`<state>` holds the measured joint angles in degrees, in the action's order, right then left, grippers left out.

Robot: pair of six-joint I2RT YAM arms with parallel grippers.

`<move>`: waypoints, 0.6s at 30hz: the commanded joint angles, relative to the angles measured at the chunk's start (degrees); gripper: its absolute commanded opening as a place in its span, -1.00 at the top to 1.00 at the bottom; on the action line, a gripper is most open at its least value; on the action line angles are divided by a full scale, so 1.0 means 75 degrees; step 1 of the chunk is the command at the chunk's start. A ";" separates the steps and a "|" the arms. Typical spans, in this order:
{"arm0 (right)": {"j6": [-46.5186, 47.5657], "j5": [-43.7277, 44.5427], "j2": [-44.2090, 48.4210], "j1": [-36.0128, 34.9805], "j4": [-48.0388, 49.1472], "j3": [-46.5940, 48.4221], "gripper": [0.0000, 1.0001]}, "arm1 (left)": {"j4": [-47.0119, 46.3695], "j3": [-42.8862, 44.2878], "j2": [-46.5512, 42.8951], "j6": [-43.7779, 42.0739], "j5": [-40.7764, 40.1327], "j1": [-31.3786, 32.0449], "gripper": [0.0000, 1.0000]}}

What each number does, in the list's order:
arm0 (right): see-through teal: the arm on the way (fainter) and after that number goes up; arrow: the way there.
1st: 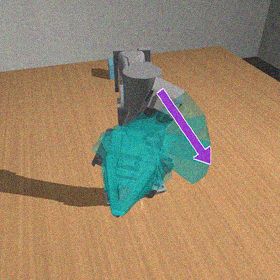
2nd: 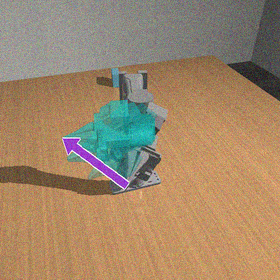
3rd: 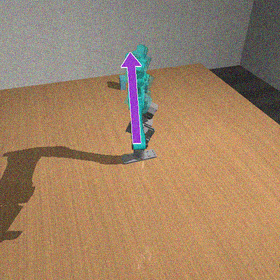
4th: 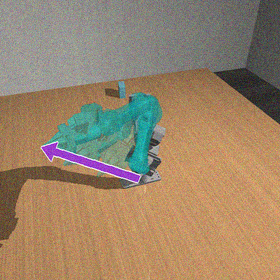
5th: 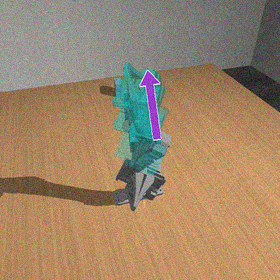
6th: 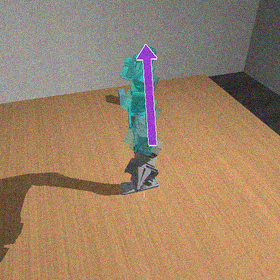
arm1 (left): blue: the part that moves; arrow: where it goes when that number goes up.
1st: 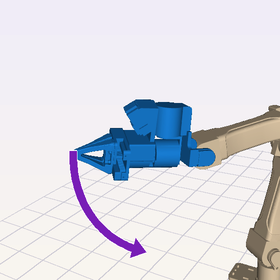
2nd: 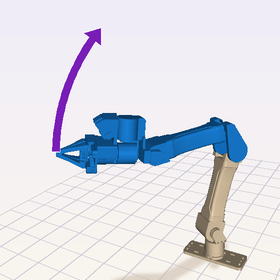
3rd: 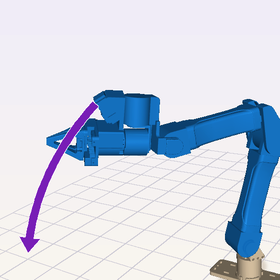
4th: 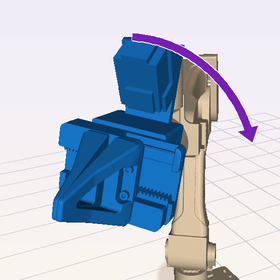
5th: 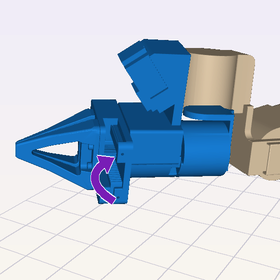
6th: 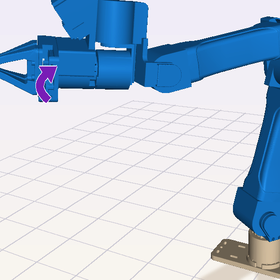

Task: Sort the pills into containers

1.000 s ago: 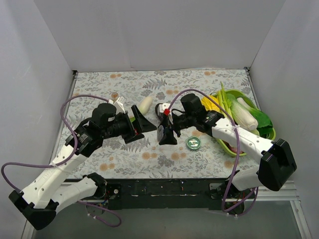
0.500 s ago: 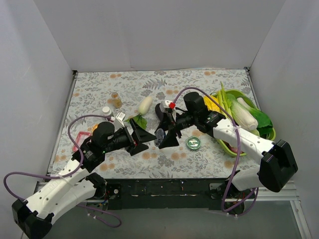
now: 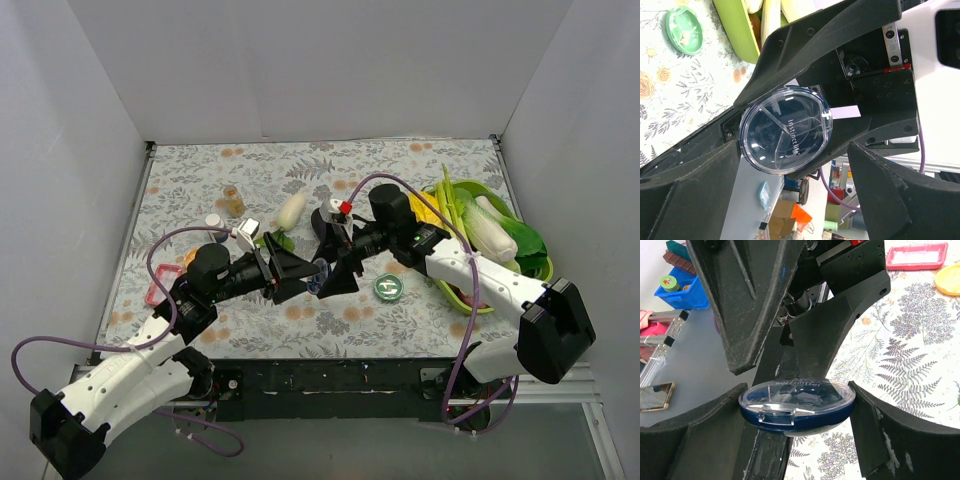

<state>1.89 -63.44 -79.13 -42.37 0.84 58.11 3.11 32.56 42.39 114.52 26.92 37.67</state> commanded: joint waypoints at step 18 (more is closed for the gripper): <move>0.2279 0.1181 -0.0031 -0.0069 -0.1671 0.0175 0.88 | 0.1190 0.0909 0.0067 0.0270 -0.0003 -0.0042 -0.58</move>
<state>15.35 -56.16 -79.85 -42.46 -9.82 57.95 11.97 36.71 42.74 114.48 26.35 37.60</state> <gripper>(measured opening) 0.820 0.794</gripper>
